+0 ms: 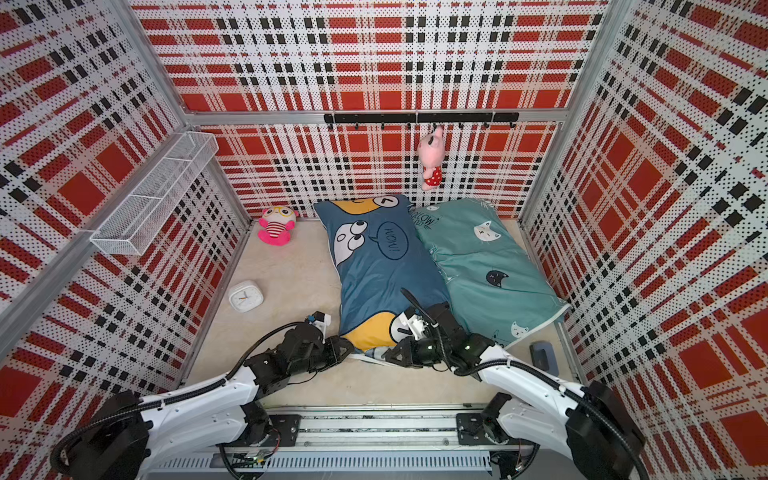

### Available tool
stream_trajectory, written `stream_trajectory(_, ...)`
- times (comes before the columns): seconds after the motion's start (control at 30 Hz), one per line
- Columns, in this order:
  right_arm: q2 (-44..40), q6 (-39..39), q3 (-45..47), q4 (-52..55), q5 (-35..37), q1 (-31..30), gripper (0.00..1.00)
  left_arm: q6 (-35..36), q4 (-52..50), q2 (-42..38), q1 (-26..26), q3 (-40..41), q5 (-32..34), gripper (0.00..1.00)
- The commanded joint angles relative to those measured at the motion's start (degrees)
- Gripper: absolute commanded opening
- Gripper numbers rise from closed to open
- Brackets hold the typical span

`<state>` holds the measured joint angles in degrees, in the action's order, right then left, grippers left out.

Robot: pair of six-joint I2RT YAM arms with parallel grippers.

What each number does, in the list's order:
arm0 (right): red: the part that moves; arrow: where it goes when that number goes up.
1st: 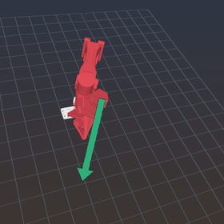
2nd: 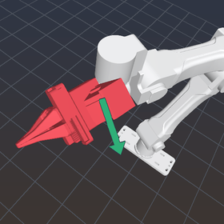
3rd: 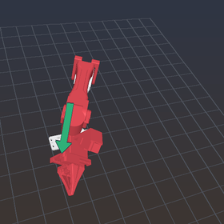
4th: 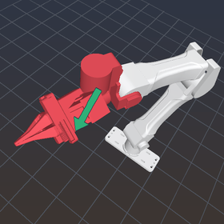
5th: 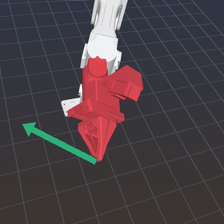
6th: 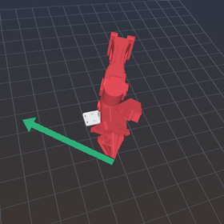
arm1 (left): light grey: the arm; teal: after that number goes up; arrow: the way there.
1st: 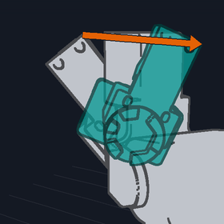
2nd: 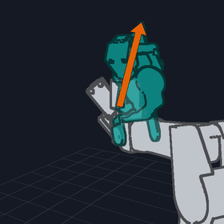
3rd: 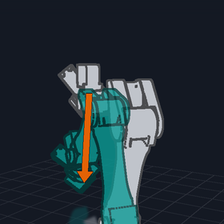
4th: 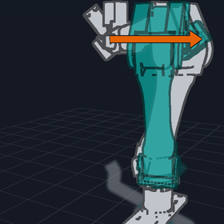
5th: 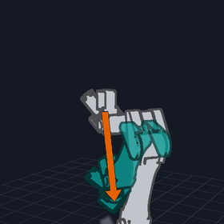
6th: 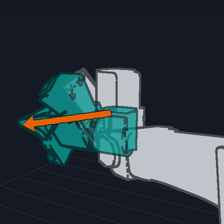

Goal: Zip up pillowcases
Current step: Pick up the pillowcase from the center of the board, then zip the zipper on the pillowcase.

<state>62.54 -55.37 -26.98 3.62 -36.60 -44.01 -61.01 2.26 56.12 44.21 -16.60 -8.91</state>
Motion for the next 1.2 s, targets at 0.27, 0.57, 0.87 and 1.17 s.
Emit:
stream_trajectory(0.27, 14.89, -14.74, 6.48, -40.54, 4.16, -7.27, 0.09, 3.9, -5.43, -10.45, -1.31, 2.68, -3.05, 0.0)
stream_trajectory(0.57, 19.46, -12.94, 4.79, -43.1, 5.33, -7.85, 0.17, 3.49, -6.04, -13.12, -1.49, 3.83, -3.13, 0.0)
stream_trajectory(0.87, 23.32, -9.71, 1.26, -40.58, 4.45, -7.81, 0.22, 2.79, -5.79, -14.43, -1.53, 4.68, -3.13, 0.0)
stream_trajectory(1.17, 26.84, -9.13, 0.0, -40.67, 3.53, -7.75, 0.23, 1.95, -5.06, -14.89, -1.32, 5.35, -3.16, 0.0)
